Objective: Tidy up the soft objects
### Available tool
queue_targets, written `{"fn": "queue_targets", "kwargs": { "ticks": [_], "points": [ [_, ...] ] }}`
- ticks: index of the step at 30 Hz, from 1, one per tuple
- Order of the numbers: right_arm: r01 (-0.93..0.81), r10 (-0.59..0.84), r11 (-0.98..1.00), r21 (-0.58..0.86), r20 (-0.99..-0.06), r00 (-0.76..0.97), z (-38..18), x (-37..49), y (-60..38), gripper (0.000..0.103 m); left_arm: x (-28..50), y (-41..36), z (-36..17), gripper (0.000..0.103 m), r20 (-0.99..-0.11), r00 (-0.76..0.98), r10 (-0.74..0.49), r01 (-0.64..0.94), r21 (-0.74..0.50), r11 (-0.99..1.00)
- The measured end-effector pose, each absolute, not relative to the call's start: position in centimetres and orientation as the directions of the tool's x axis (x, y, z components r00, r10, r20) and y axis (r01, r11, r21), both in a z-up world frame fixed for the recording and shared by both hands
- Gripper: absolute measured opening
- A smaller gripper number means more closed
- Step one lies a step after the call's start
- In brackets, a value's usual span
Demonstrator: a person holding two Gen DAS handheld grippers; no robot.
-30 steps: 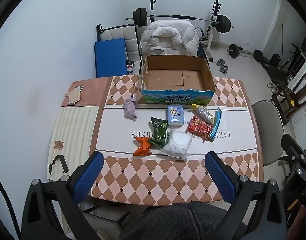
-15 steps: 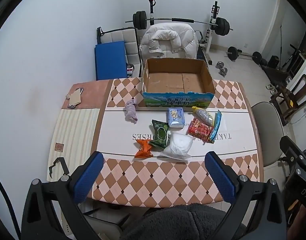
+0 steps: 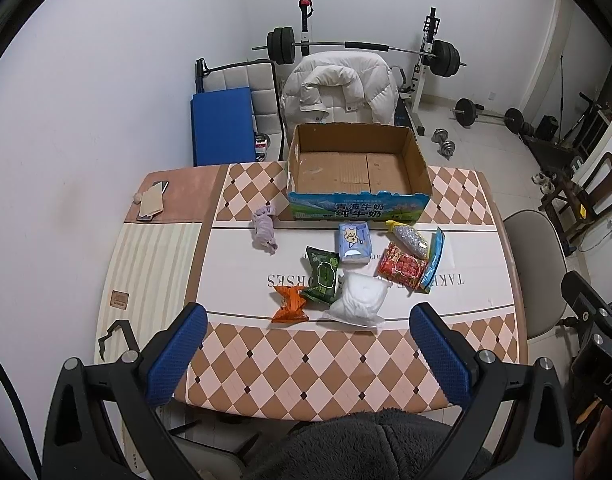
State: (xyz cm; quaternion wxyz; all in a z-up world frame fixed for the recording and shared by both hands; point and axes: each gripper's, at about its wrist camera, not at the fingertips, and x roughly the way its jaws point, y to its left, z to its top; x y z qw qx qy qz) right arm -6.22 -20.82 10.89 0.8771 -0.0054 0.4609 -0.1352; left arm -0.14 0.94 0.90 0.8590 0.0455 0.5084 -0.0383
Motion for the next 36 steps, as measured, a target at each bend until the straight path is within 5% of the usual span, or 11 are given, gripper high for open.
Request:
{"fn": "queue_targets", "kwargs": {
  "ticks": [36],
  "points": [
    [0.236,-0.244,0.963,-0.133,-0.802,0.546,11.38,-5.79,-20.67,0.103,0.53,1.15,1.68,0.103,-0.873,0.487,-0.02,0.109,0.038,0.993]
  ]
}}
